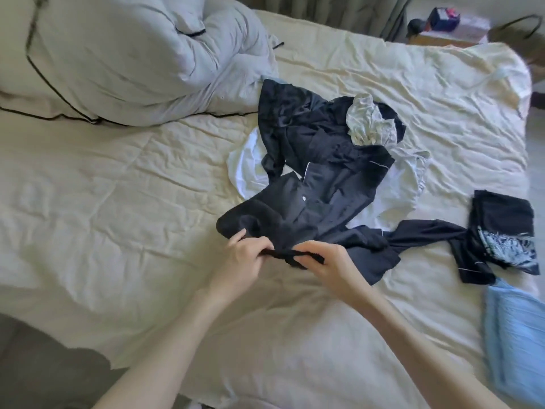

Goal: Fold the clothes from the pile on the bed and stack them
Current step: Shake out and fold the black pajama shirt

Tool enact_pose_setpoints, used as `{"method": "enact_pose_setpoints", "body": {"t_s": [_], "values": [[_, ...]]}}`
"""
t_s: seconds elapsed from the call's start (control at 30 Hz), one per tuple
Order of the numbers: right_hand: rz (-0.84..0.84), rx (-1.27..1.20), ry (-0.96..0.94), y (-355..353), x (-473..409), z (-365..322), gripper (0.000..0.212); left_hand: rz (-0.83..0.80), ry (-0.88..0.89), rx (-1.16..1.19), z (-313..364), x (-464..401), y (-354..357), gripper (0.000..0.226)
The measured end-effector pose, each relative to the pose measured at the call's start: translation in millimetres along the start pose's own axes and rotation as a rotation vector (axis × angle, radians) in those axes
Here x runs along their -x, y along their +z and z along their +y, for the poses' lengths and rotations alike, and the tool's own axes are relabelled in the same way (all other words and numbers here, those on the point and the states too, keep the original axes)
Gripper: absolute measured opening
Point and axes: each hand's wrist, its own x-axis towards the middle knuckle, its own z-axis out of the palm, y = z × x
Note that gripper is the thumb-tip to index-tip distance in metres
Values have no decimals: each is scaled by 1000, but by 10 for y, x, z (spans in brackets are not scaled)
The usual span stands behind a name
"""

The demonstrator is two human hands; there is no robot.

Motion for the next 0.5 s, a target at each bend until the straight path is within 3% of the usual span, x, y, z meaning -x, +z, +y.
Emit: {"method": "enact_pose_setpoints", "body": {"t_s": [0.2,0.33,0.5], "values": [[-207,273,-32,590,630,-155,19,-150,-204,-4,-229,1073,-259,4],[-195,328,-43,810,782,-121,23,29,-248,47,-311,1394,-600,6],[-173,405,13,848,738,-33,27,222,-225,118,-235,1549,-1147,29]]}}
